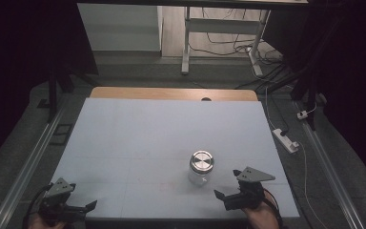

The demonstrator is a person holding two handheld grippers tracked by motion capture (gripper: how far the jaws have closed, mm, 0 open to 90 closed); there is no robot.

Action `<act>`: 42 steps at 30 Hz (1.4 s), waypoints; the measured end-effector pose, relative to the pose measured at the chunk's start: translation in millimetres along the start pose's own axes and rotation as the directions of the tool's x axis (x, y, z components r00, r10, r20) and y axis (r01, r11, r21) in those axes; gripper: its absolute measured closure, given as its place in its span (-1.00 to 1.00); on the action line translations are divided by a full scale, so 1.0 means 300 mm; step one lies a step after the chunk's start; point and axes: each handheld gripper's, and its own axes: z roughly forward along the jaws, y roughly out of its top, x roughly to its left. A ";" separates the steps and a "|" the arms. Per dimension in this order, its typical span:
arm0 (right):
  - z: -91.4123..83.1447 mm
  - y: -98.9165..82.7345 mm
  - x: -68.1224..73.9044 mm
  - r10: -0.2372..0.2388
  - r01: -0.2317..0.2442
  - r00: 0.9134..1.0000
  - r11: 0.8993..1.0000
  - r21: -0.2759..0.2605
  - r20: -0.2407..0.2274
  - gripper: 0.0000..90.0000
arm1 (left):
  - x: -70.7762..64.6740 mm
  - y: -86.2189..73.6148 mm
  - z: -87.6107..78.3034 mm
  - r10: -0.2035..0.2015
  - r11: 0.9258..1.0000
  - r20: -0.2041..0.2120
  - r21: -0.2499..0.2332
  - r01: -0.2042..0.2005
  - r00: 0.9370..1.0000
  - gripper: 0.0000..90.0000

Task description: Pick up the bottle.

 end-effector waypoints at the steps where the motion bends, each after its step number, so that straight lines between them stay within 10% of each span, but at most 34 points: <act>1: 0.000 0.000 0.000 0.000 0.000 1.000 1.000 0.000 0.000 -1.00 | 0.000 0.000 0.000 0.001 1.000 0.000 0.000 -0.001 1.000 -1.00; 19: 0.084 0.042 0.018 0.013 -0.013 0.996 1.000 0.005 -0.084 -1.00 | 0.000 0.001 0.002 -0.002 1.000 0.000 0.007 0.002 1.000 -1.00; 42: 0.202 0.107 0.028 -0.041 0.045 0.998 0.996 0.070 -0.056 -1.00 | 0.001 0.002 0.005 -0.004 1.000 0.004 0.016 0.004 1.000 -1.00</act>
